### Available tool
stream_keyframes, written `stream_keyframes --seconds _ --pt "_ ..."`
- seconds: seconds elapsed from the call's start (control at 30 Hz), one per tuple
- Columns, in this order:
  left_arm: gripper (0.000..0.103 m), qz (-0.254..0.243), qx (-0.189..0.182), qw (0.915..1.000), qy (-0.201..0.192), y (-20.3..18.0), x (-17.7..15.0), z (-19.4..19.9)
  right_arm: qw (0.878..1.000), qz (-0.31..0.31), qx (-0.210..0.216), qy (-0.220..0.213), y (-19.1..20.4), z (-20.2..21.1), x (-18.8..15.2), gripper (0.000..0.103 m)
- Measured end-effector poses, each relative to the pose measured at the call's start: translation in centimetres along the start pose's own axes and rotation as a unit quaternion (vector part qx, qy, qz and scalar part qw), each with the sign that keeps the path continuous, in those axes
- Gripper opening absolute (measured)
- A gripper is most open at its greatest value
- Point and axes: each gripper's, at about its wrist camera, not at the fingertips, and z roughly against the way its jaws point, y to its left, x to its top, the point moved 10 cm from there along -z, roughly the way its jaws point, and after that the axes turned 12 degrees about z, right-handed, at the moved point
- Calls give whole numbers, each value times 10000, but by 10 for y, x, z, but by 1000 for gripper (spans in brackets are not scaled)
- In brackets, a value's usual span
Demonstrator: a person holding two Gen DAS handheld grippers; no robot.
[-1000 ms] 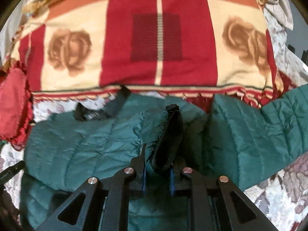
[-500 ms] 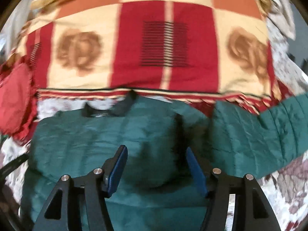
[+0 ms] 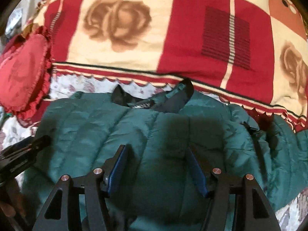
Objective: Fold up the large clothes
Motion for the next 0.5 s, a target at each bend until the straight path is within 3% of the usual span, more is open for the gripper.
stream_keyframes --seconds 0.2,0.5 --pt "81 201 -44 9997 113 7 -5 -17 9992 -364 111 125 -14 -22 -9 62" --pt "82 143 46 9999 1 6 -5 -18 9995 -275 -145 -57 -11 -3 -6 64"
